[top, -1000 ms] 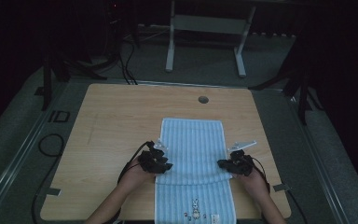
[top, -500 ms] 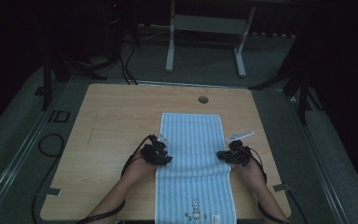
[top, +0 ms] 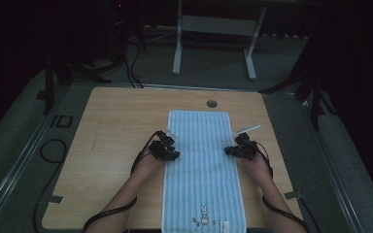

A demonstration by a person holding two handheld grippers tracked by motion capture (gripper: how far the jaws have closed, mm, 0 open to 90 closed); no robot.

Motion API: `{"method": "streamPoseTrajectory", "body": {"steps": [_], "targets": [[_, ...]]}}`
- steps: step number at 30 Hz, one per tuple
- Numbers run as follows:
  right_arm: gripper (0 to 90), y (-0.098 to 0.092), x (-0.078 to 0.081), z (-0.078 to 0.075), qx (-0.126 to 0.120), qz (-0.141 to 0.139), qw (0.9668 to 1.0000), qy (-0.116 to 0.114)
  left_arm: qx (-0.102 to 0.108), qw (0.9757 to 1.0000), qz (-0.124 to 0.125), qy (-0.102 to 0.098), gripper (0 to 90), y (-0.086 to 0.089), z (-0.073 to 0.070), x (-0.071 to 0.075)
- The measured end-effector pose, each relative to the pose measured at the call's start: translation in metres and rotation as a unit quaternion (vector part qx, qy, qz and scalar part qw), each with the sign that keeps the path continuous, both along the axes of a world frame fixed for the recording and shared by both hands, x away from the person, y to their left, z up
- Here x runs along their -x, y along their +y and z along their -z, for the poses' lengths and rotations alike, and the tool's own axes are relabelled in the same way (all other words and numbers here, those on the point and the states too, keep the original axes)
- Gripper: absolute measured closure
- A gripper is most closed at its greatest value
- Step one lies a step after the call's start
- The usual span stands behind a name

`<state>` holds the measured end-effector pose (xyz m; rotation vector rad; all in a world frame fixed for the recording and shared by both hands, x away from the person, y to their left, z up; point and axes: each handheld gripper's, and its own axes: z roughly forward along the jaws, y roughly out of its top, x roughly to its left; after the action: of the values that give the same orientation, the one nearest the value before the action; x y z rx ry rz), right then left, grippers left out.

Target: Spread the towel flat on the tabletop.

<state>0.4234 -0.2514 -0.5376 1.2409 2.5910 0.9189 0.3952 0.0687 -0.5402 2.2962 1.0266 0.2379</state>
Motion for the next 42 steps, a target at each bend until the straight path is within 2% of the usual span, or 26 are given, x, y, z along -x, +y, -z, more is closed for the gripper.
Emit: {"method": "streamPoseTrajectory", "body": {"steps": [2, 5, 6, 7, 8, 9, 10, 11, 12, 13, 16, 17, 20, 25, 33, 42], "targets": [[84.7, 0.000, -0.003, 0.000, -0.002, 0.004, 1.0000, 0.003, 0.000, 1.0000, -0.008, 0.002, 62.8, 0.000, -0.001, -0.001], [80.4, 0.001, -0.002, -0.002, 0.001, 0.003, 1.0000, 0.004, 0.012, 0.9999, 0.003, -0.003, 61.6, 0.000, -0.007, 0.008], [80.0, 0.001, 0.003, -0.004, -0.007, -0.004, 1.0000, 0.000, 0.012, 0.9999, 0.010, -0.002, 60.9, 0.001, -0.009, 0.011], [79.1, 0.001, 0.012, -0.006, -0.010, -0.012, 0.9999, -0.006, 0.017, 0.9997, 0.016, -0.009, 60.8, 0.004, -0.012, 0.022], [79.1, 0.001, 0.012, -0.006, -0.010, -0.012, 0.9999, -0.006, 0.017, 0.9997, 0.016, -0.009, 60.8, 0.004, -0.012, 0.022], [78.7, -0.001, 0.024, -0.007, -0.013, -0.023, 0.9995, -0.015, 0.022, 0.9992, 0.033, -0.006, 60.8, 0.009, -0.013, 0.034], [78.7, -0.001, 0.024, -0.007, -0.013, -0.023, 0.9995, -0.015, 0.022, 0.9992, 0.033, -0.006, 60.8, 0.009, -0.013, 0.034], [77.0, -0.003, 0.036, -0.007, -0.013, -0.030, 0.9993, -0.019, 0.021, 0.9991, 0.037, -0.003, 60.8, 0.014, -0.010, 0.046], [77.0, -0.003, 0.036, -0.007, -0.013, -0.030, 0.9993, -0.019, 0.021, 0.9991, 0.037, -0.003, 60.8, 0.014, -0.010, 0.046], [73.7, -0.005, 0.046, -0.005, -0.011, -0.034, 0.9992, -0.018, 0.017, 0.9991, 0.038, -0.001, 60.8, 0.017, -0.007, 0.052], [71.7, -0.007, 0.053, -0.002, -0.006, -0.040, 0.9991, -0.016, 0.017, 0.9992, 0.035, 0.003, 60.7, 0.017, -0.002, 0.055], [70.6, -0.009, 0.058, 0.001, 0.004, -0.045, 0.9987, -0.022, 0.018, 0.9993, 0.032, 0.002, 59.3, 0.017, 0.002, 0.056], [70.4, -0.013, 0.059, 0.002, -0.007, -0.042, 0.9989, -0.020, 0.023, 0.9993, 0.030, 0.004, 59.2, 0.016, 0.003, 0.056], [69.8, -0.022, 0.062, 0.003, -0.007, -0.041, 0.9986, -0.033, 0.025, 0.9987, 0.044, 0.005, 57.5, 0.005, 0.003, 0.059], [69.6, -0.039, 0.071, 0.003, -0.003, -0.027, 0.9990, -0.037, 0.019, 0.9975, 0.068, 0.004, 57.4, -0.015, 0.002, 0.061], [69.6, -0.054, 0.077, 0.004, -0.011, -0.012, 0.9992, -0.036, 0.016, 0.9968, 0.079, 0.005, 57.4, -0.025, 0.002, 0.063]]}}
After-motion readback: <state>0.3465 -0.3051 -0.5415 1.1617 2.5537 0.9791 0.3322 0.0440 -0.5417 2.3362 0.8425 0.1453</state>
